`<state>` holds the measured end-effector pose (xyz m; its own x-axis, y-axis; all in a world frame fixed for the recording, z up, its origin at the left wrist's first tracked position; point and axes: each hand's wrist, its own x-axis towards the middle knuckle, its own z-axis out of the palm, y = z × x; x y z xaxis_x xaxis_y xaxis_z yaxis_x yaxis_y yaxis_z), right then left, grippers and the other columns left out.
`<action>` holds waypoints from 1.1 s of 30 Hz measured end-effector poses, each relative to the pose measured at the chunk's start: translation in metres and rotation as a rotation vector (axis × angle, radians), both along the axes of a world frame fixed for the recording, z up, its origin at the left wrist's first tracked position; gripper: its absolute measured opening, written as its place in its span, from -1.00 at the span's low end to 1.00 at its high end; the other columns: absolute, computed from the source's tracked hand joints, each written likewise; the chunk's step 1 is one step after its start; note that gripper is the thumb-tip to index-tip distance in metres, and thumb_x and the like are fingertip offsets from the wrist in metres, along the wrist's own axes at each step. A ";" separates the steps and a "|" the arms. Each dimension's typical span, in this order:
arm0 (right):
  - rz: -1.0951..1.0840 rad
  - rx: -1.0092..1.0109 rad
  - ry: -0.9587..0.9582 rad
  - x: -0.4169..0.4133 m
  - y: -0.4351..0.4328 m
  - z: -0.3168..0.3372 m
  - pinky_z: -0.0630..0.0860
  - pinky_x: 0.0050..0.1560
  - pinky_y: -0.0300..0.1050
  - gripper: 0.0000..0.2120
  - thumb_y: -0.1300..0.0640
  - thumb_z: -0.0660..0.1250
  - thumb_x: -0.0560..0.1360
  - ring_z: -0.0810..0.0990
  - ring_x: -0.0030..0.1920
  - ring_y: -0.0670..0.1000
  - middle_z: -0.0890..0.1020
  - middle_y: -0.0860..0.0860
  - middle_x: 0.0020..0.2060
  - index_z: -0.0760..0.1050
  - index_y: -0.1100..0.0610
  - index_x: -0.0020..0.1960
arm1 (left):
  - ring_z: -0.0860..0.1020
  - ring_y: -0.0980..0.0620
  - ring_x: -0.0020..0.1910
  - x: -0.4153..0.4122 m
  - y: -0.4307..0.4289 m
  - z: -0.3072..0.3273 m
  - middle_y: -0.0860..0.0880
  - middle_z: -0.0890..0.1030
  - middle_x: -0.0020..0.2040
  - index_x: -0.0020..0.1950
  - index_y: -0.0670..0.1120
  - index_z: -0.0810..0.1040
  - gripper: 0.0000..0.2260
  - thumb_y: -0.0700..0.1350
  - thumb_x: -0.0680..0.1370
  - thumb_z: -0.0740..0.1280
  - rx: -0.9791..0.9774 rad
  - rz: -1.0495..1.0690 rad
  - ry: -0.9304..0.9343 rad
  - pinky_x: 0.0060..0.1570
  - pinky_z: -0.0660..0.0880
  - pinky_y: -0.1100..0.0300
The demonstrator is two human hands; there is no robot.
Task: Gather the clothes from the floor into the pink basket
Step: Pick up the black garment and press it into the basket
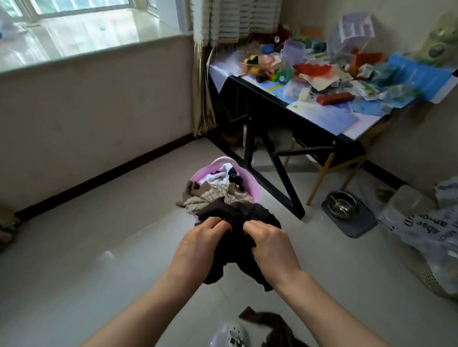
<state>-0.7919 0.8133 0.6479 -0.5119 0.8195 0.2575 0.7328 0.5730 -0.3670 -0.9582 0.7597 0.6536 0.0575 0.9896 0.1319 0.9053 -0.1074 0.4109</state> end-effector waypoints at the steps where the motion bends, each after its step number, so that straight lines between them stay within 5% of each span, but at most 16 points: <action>1: 0.009 0.005 0.012 -0.011 0.017 0.001 0.13 -0.38 -0.19 -0.64 0.34 0.38 0.27 0.33 -0.42 0.00 0.45 -0.03 -0.42 0.23 0.02 -0.30 | 0.59 -0.09 -0.21 -0.010 0.017 -0.002 0.02 0.56 -0.01 0.04 -0.01 0.53 -0.61 -0.21 0.24 0.45 -0.027 0.003 0.006 -0.28 0.50 0.14; 8: 0.009 -0.033 0.002 -0.086 0.140 -0.014 0.13 -0.38 -0.21 -0.74 0.36 0.32 0.21 0.46 -0.44 0.08 0.47 0.00 -0.43 0.32 0.07 -0.31 | 0.60 -0.07 -0.18 -0.088 0.142 -0.022 0.05 0.57 0.02 0.05 0.03 0.50 -0.55 -0.12 0.21 0.52 -0.099 0.008 -0.057 -0.26 0.53 0.10; 14: -0.164 -0.091 0.001 -0.149 0.251 -0.063 0.15 -0.41 -0.18 -0.76 0.40 0.28 0.18 0.46 -0.44 0.13 0.47 0.03 -0.43 0.33 0.11 -0.31 | 0.58 -0.04 -0.21 -0.155 0.280 -0.062 0.02 0.60 -0.02 0.03 -0.03 0.58 -0.57 0.14 0.29 0.19 -0.093 -0.175 -0.077 -0.28 0.40 0.29; 17: -0.235 -0.166 0.002 -0.174 0.286 -0.092 0.13 -0.39 -0.17 -0.71 0.42 0.34 0.15 0.43 -0.44 0.12 0.45 0.03 -0.42 0.32 0.12 -0.31 | 0.59 -0.04 -0.21 -0.182 0.330 -0.086 0.01 0.59 -0.01 0.03 -0.04 0.58 -0.65 0.02 0.35 0.16 -0.143 -0.241 -0.059 -0.28 0.37 0.30; 23: -0.268 -0.276 -0.004 -0.217 0.355 -0.194 0.27 -0.40 -0.11 -0.64 0.44 0.36 0.14 0.46 -0.37 0.11 0.48 0.02 -0.35 0.32 0.09 -0.26 | 0.59 -0.04 -0.14 -0.230 0.415 -0.185 0.01 0.55 0.05 0.09 -0.03 0.53 -0.64 -0.25 0.33 0.44 -0.291 -0.363 -0.046 -0.24 0.47 0.23; 27: -0.246 -0.388 -0.056 -0.226 0.381 -0.287 0.42 -0.38 -0.07 -0.60 0.47 0.38 0.13 0.54 -0.29 0.12 0.54 0.02 -0.26 0.38 0.11 -0.18 | 0.57 -0.06 -0.04 -0.245 0.440 -0.278 -0.03 0.51 0.18 0.11 -0.01 0.51 -0.68 -0.20 0.38 0.40 -0.307 -0.361 -0.044 -0.15 0.52 0.18; 30: -0.148 -0.475 -0.173 -0.233 0.388 -0.373 0.57 -0.24 -0.06 -0.55 0.46 0.44 0.15 0.60 -0.16 0.14 0.58 0.07 -0.10 0.46 0.12 -0.06 | 0.59 -0.19 0.05 -0.253 0.441 -0.368 -0.18 0.50 0.27 0.12 -0.01 0.53 -0.49 -0.16 0.21 0.57 -0.447 -0.300 0.024 -0.08 0.58 0.12; 31: -0.121 -0.499 -0.236 -0.233 0.389 -0.393 0.62 -0.15 -0.02 -0.49 0.46 0.47 0.13 0.62 -0.05 0.19 0.59 0.13 0.00 0.50 0.12 0.01 | 0.52 -0.28 0.19 -0.253 0.440 -0.387 -0.24 0.42 0.36 0.21 0.01 0.51 -0.37 -0.11 0.17 0.61 -0.514 -0.282 0.088 0.02 0.58 0.01; 33: -0.033 -0.535 -0.397 -0.234 0.390 -0.446 0.53 0.17 0.19 -0.29 0.44 0.50 0.13 0.42 0.32 0.33 0.45 0.25 0.32 0.49 0.09 0.24 | 0.03 -0.40 0.48 -0.250 0.434 -0.440 -0.22 -0.05 0.56 0.50 0.13 0.18 -0.16 0.08 0.32 0.53 -0.706 -0.209 0.277 0.29 0.33 -0.26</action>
